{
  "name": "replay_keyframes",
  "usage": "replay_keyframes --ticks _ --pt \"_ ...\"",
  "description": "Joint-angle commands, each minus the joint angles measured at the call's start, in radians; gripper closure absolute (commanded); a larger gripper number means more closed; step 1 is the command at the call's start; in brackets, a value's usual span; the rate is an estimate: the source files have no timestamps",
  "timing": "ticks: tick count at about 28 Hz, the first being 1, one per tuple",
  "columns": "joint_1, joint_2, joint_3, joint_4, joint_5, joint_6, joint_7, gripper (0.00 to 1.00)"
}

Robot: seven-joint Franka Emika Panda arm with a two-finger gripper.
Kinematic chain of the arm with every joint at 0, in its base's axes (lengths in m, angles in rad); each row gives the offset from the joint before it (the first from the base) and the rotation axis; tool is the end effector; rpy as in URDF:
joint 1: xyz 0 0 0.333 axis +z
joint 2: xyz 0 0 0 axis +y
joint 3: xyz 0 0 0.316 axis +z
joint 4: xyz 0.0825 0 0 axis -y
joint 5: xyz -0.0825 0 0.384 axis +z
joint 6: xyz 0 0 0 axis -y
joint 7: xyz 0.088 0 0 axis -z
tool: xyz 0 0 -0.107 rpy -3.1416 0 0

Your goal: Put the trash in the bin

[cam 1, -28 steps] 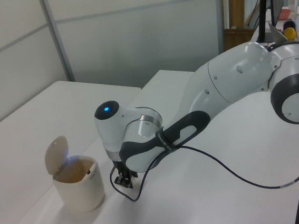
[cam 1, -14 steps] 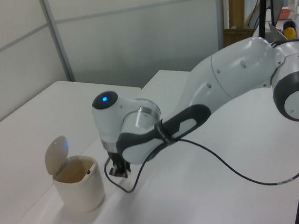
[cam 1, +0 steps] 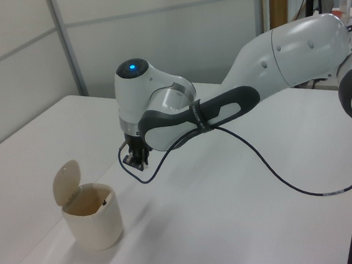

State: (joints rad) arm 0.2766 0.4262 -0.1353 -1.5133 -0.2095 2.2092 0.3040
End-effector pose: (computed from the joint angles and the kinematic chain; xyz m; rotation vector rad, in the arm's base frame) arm 0.6987 0.1074 0.4488 2.9321 -0.0598 0.4694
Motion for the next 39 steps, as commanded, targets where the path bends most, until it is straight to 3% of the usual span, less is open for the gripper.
replay_keyframes --ticks 1,13,19,24,28,29,30,39 --pt "0.018 -0.003 0.013 0.028 -0.008 -0.014 0.081 0.94" --pt "0.055 0.034 0.085 0.087 -0.031 0.05 0.24 0.93" --pt "0.096 0.071 0.085 0.122 -0.129 0.089 0.374 0.92" --pt "0.11 0.12 0.085 0.16 -0.162 0.105 0.431 0.89" --pt "0.118 0.132 0.085 0.166 -0.169 0.116 0.472 0.59" --pt "0.118 0.132 0.085 0.166 -0.169 0.116 0.483 0.38" --pt "0.118 0.132 0.085 0.166 -0.171 0.116 0.492 0.01" --pt "0.116 0.121 0.076 0.166 -0.171 0.115 0.501 0.0"
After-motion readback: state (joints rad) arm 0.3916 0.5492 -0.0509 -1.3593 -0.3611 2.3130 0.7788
